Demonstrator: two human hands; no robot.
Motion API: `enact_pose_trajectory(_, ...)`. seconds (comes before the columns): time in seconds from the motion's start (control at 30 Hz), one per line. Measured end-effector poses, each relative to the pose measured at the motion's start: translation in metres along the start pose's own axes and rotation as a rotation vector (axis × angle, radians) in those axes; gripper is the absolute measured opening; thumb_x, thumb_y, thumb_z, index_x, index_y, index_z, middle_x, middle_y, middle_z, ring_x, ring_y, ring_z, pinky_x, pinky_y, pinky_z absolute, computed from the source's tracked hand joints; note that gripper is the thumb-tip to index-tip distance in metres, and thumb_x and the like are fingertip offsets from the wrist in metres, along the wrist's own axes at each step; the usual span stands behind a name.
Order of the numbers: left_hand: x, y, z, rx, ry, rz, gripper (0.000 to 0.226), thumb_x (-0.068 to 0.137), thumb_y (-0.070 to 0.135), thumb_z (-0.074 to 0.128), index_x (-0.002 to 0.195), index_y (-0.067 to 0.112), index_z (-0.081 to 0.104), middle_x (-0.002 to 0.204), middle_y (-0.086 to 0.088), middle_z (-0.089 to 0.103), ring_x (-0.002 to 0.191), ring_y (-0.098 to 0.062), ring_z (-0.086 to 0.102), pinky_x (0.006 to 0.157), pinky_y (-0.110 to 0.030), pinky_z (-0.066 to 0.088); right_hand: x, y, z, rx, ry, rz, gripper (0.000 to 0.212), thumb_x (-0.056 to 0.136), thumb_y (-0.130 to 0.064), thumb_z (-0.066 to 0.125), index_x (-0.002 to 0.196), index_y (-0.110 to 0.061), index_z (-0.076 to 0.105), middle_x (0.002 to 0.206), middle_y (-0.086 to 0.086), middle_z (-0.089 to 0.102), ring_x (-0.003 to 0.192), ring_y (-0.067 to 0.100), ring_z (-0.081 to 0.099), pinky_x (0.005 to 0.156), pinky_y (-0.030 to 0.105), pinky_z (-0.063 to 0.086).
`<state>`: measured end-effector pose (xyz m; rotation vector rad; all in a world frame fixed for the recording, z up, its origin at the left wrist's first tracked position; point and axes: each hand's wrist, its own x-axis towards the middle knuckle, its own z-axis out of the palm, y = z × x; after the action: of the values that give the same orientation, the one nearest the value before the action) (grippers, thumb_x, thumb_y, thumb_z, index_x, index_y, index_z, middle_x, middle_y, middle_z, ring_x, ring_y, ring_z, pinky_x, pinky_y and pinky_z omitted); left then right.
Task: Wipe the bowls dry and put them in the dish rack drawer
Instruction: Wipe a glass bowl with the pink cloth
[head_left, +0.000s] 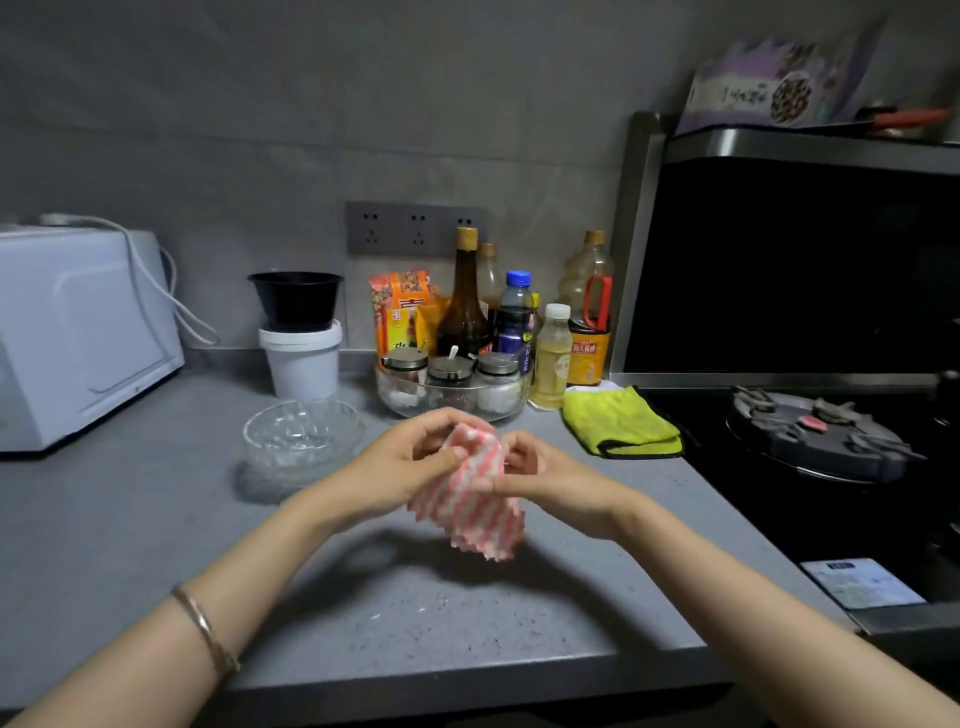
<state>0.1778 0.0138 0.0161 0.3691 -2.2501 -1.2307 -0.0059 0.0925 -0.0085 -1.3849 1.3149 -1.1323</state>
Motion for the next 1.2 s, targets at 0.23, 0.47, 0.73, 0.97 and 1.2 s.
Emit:
enact_pose_trajectory(0.23,-0.004,-0.002,-0.056,-0.006,0.061,-0.033,0.031,0.096,0.008,0.05,0.125,0.018,0.056,0.117,-0.001,0.067,0.111,-0.013,0.061,0.089,-0.024,0.052,0.035,-0.021,0.046,0.18,-0.132,0.042,0.034,0.081,-0.021,0.065,0.111,-0.007,0.062,0.107,0.012,0.069,0.092,0.021,0.067,0.089,0.032,0.052)
enact_pose_trajectory(0.47,-0.006,-0.029,-0.081,0.049,0.134,-0.049,0.033,0.098,0.018,0.046,0.129,0.03,0.052,0.13,0.006,0.058,0.12,-0.006,0.054,0.097,-0.026,0.048,0.058,-0.03,0.081,0.605,-0.233,0.208,0.04,0.092,-0.025,0.053,0.124,0.0,0.051,0.119,0.022,0.063,0.106,0.033,0.064,0.094,0.051,0.049)
enact_pose_trajectory(0.73,-0.015,-0.085,-0.119,0.494,0.341,-0.249,0.062,0.074,0.077,0.05,0.125,0.041,0.052,0.141,0.004,0.048,0.135,-0.015,0.036,0.114,-0.035,0.027,0.078,-0.03,0.087,0.764,0.026,0.227,0.052,0.085,-0.037,0.059,0.118,0.003,0.052,0.104,0.026,0.068,0.093,0.036,0.068,0.074,0.048,0.058)
enact_pose_trajectory(0.97,-0.022,-0.114,-0.118,0.707,0.289,-0.324,0.032,0.082,0.06,0.057,0.103,0.039,0.068,0.137,0.005,0.053,0.136,-0.018,0.035,0.113,-0.039,0.027,0.084,-0.025,0.073,0.747,0.15,0.214,0.049,0.082,-0.043,0.061,0.108,-0.001,0.056,0.1,0.023,0.07,0.096,0.038,0.066,0.096,0.051,0.046)
enact_pose_trajectory(1.2,-0.019,-0.116,-0.113,0.751,0.315,-0.287,0.029,0.092,0.041,0.056,0.11,0.023,0.071,0.124,0.006,0.065,0.123,-0.017,0.051,0.107,-0.04,0.035,0.08,-0.018,0.073,0.69,0.169,0.227,0.046,0.085,-0.045,0.057,0.11,-0.007,0.056,0.096,0.019,0.072,0.083,0.035,0.07,0.084,0.046,0.052)
